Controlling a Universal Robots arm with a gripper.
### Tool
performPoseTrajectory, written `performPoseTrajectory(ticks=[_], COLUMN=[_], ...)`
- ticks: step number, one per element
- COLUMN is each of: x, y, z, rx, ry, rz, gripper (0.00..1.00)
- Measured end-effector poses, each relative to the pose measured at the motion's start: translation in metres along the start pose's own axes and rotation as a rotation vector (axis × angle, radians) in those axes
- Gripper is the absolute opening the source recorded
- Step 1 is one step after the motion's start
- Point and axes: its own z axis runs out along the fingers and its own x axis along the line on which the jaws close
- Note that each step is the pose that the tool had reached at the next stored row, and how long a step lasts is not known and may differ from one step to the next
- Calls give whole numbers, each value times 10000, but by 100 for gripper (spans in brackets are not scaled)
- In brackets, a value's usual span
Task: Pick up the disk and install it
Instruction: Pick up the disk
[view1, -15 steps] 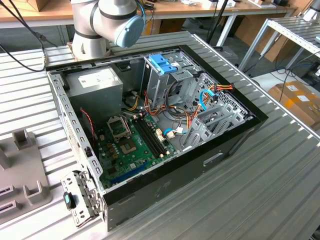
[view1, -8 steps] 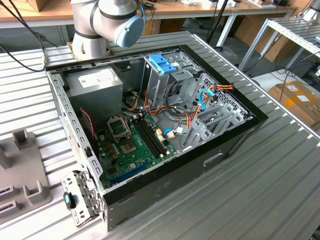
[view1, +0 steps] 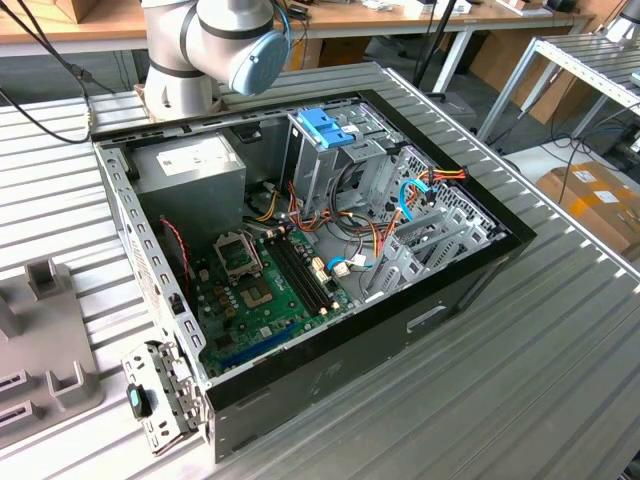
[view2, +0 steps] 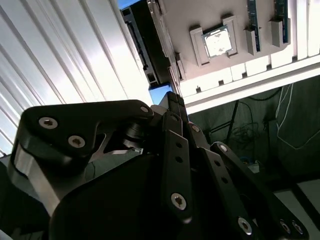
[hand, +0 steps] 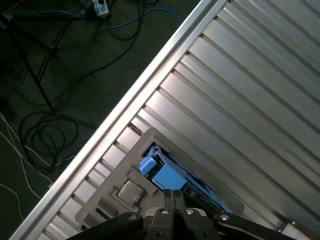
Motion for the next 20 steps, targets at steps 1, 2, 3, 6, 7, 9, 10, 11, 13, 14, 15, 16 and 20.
performPoseTrajectory(ticks=[1, 2, 3, 6, 7, 9, 10, 11, 13, 14, 15, 16, 20], x=[0, 0, -1, -1, -1, -1, -1, -1, -1, -1, -1, -1, -1], y=[0, 0, -1, -1, -1, -1, -1, -1, -1, -1, -1, -1, -1], z=[0, 1, 1, 1, 1, 1, 1, 1, 1, 1, 1, 1, 1], rx=[0, -1, -2, -2, -2, -2, -2, -2, -2, -2, -2, -2, -3], ry=[-2, -6, -9, -14, -15, -14, -14, -15, -15, -15, -15, -15, -15], rz=[-109, -267, -434, -697, -699, -702, -702, -703, -703, -703, -704, -704, -716], gripper=[11, 11, 11, 11, 11, 11, 11, 11, 11, 11, 11, 11, 11])
